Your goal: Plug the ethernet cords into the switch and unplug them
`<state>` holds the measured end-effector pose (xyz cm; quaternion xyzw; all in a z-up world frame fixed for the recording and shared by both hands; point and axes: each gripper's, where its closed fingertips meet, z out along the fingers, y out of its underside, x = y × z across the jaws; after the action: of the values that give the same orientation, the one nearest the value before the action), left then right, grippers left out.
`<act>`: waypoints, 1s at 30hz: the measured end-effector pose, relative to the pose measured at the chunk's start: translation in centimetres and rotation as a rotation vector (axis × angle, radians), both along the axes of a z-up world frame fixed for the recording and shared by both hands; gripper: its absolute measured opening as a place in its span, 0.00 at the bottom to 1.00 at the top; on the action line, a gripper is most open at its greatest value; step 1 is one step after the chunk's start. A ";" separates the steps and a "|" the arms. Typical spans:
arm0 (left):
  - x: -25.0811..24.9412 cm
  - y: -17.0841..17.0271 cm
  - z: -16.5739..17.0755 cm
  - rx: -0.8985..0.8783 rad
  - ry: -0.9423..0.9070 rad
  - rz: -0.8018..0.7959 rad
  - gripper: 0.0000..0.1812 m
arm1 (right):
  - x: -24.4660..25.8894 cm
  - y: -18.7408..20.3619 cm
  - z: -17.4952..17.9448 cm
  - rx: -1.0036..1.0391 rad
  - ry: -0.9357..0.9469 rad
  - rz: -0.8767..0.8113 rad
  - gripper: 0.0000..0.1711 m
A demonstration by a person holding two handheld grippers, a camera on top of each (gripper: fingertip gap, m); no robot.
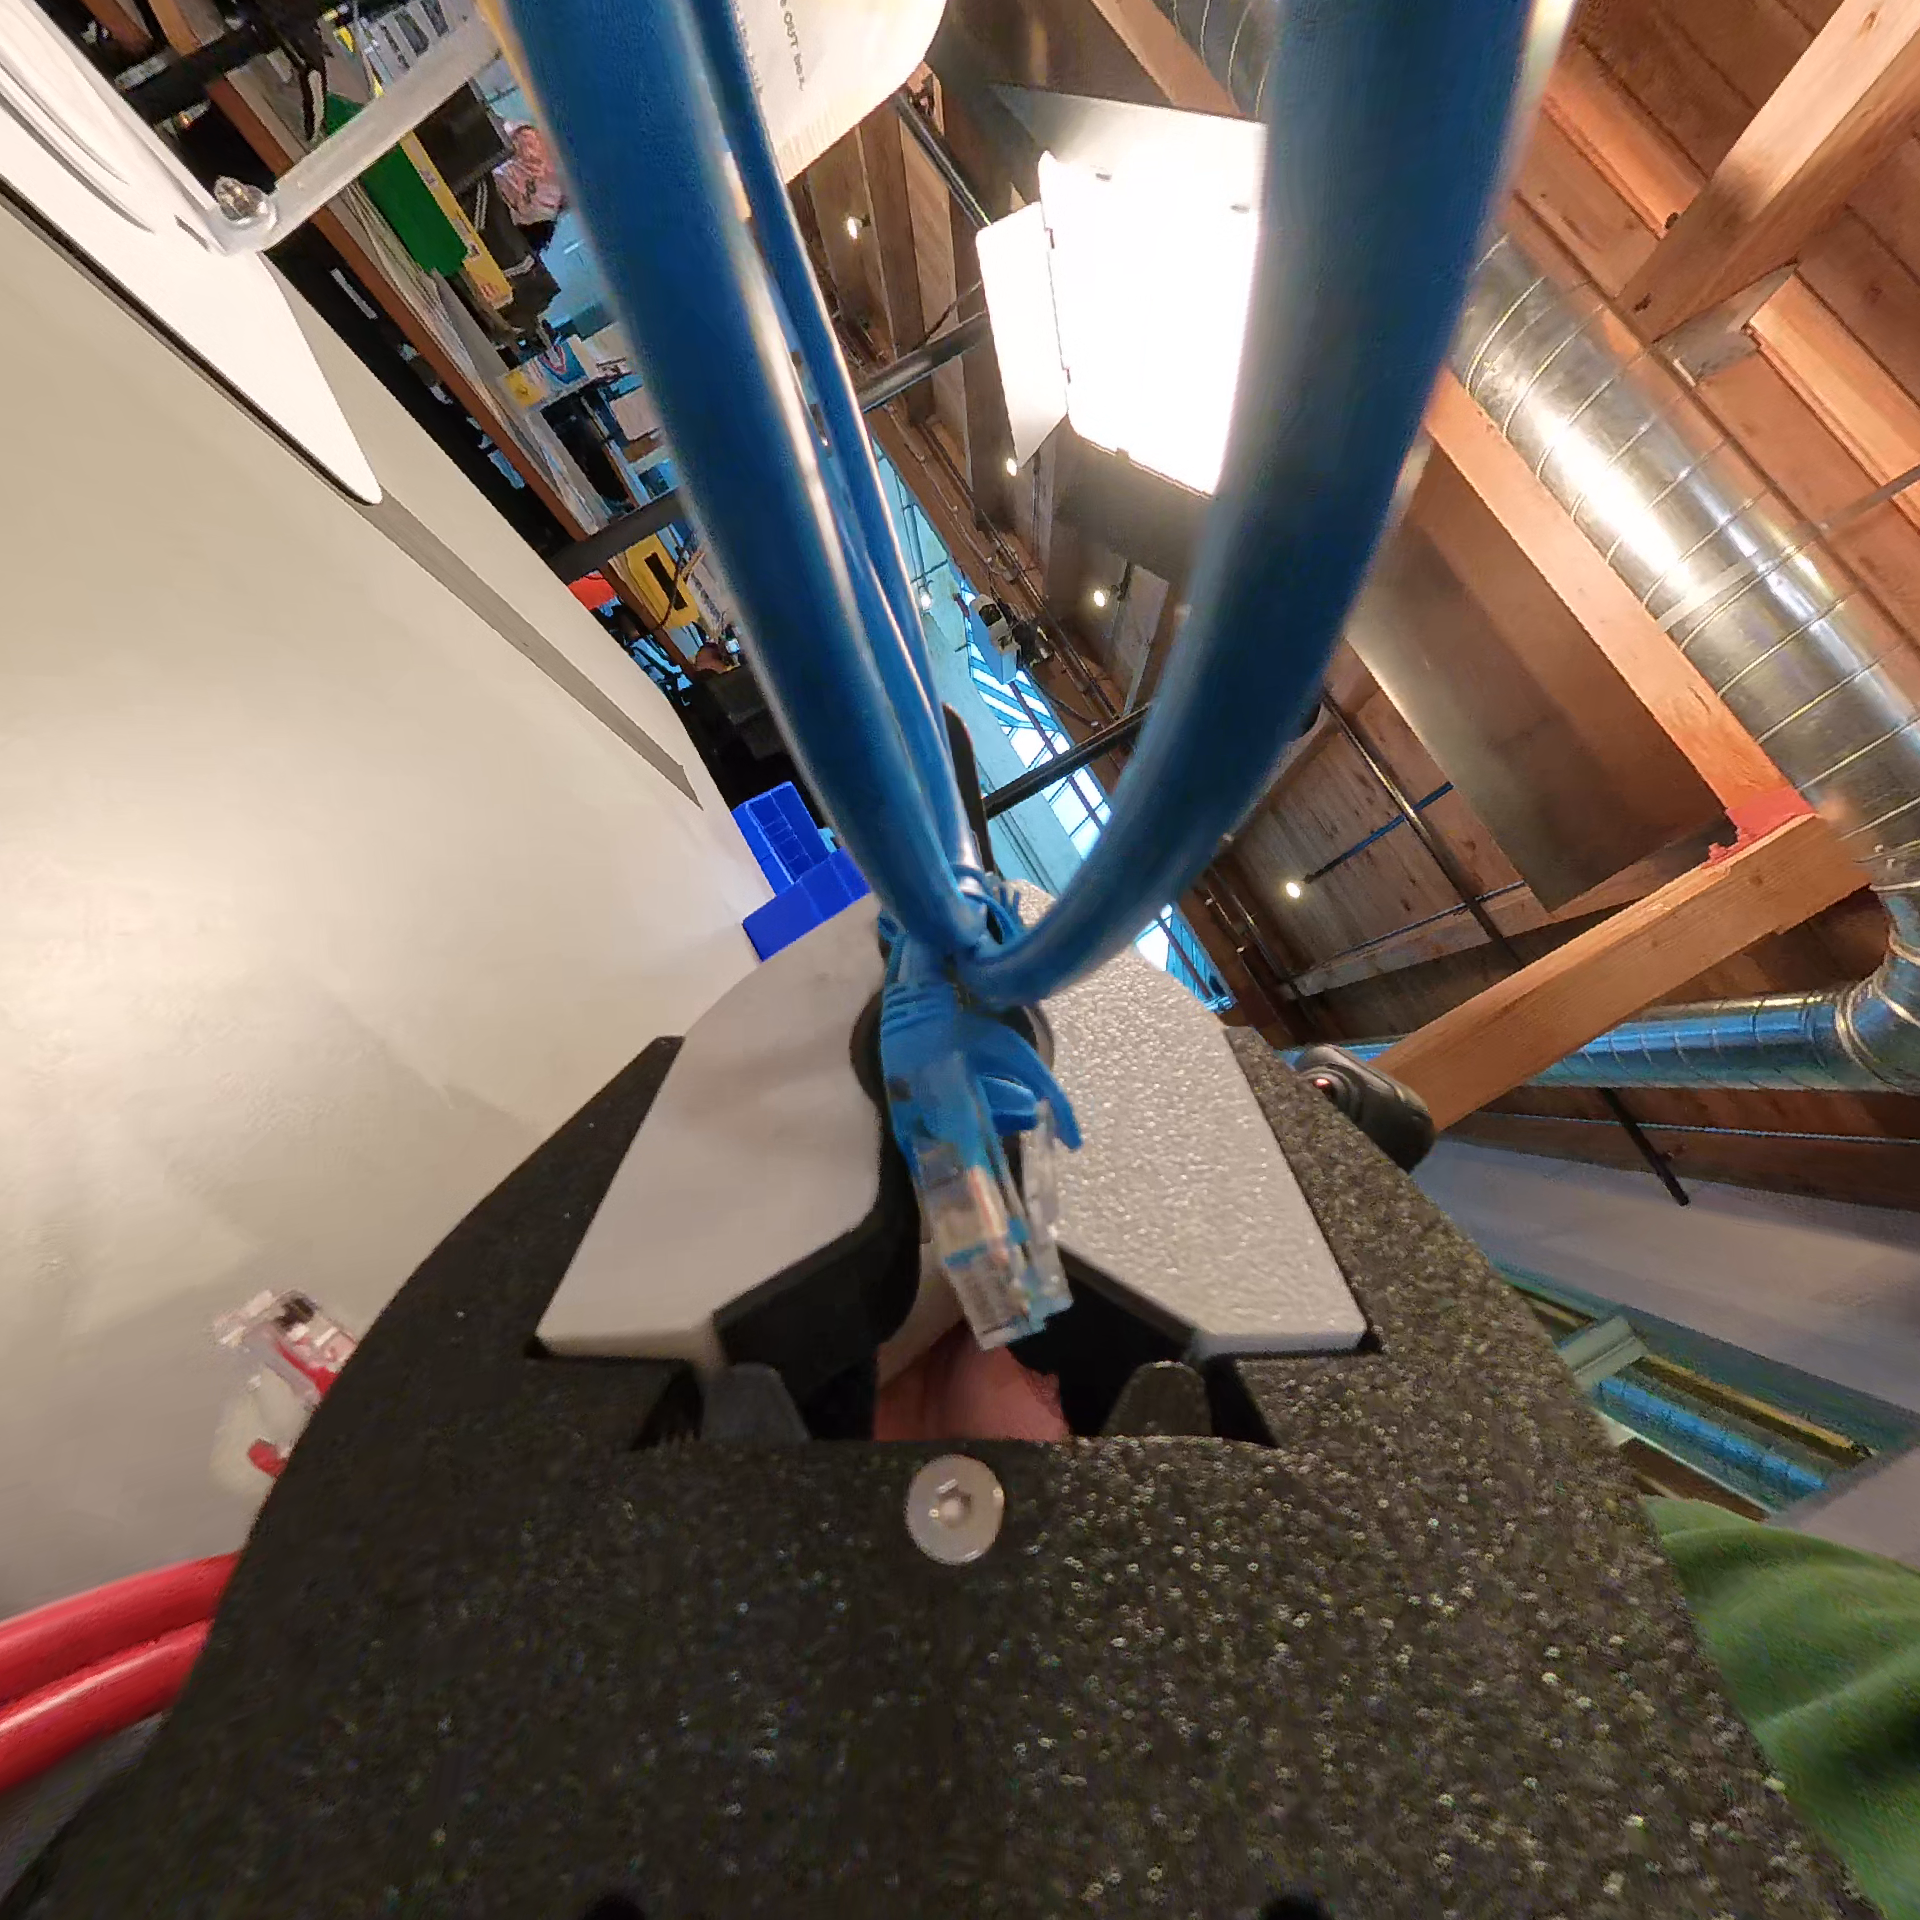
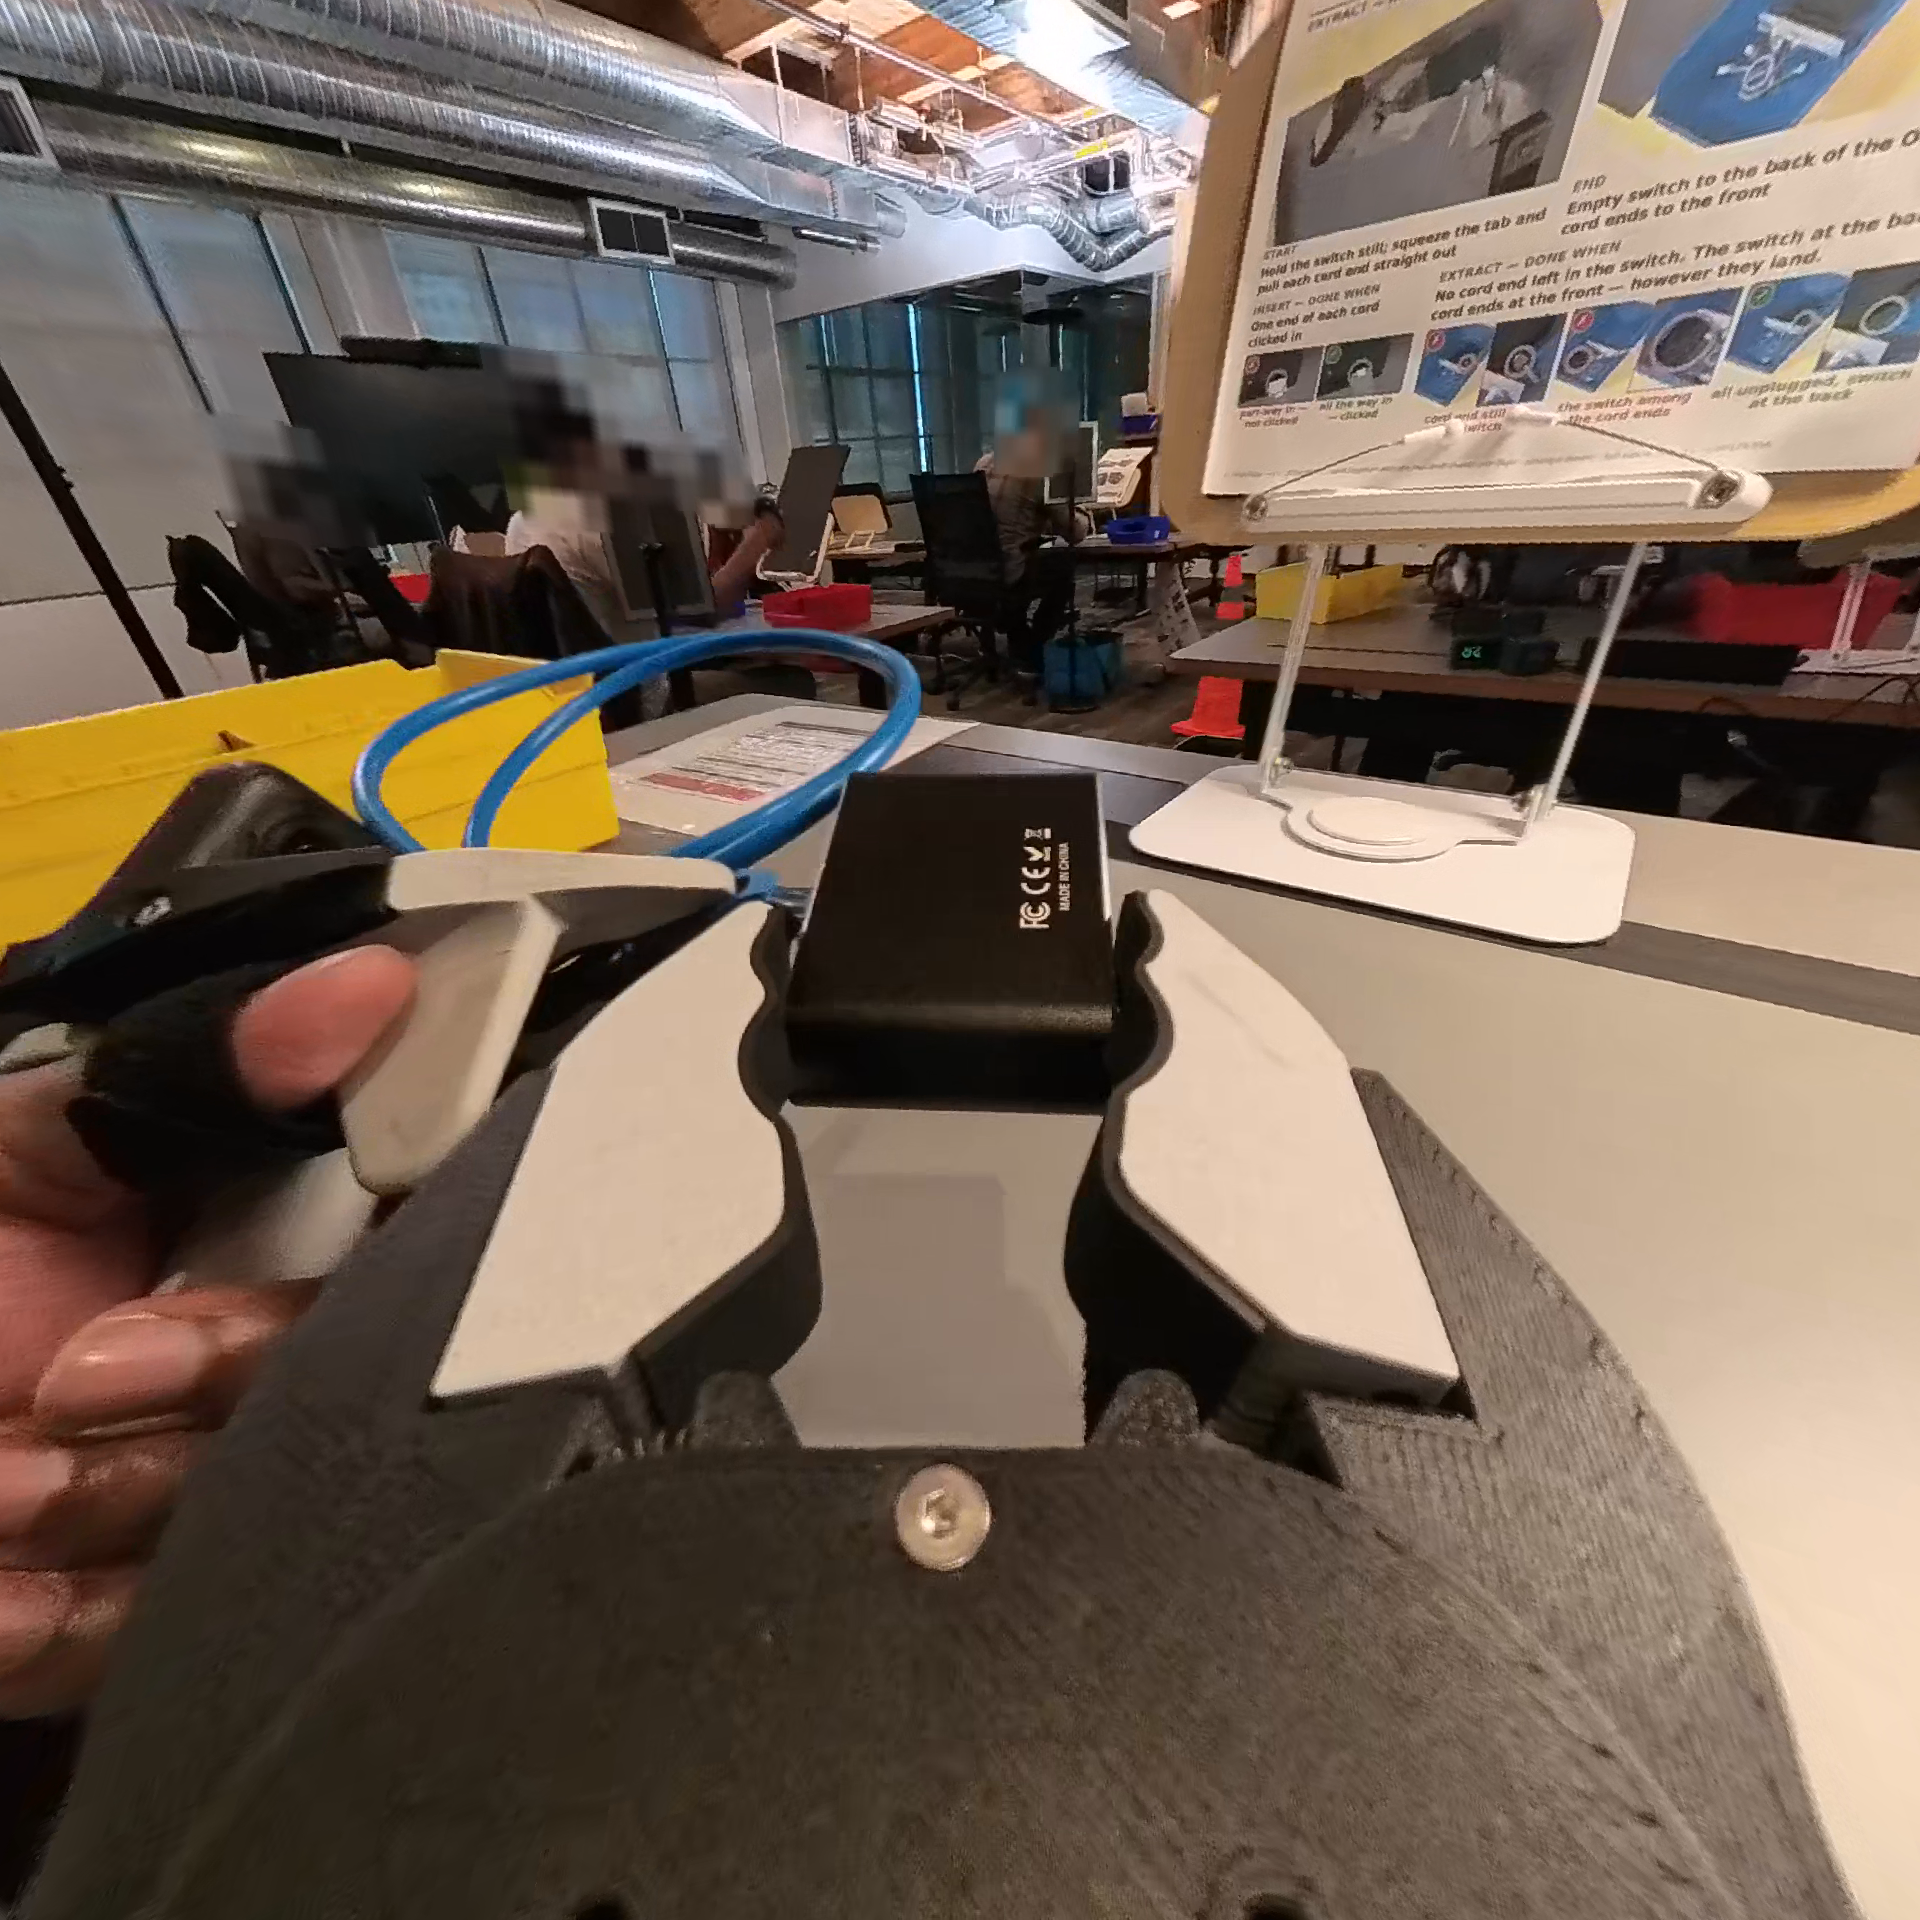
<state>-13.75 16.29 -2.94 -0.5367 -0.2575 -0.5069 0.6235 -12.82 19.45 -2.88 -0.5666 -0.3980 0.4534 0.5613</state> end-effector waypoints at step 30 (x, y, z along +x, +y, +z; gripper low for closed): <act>-0.7 1.1 -0.4 -0.080 0.074 -0.075 0.07 | -0.5 -0.2 -1.1 0.087 -0.121 0.059 0.37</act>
<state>-14.47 17.35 -3.33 -0.5889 -0.2339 -0.4989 0.5912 -13.32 19.29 -3.94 -0.5559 -0.4670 0.4171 0.5467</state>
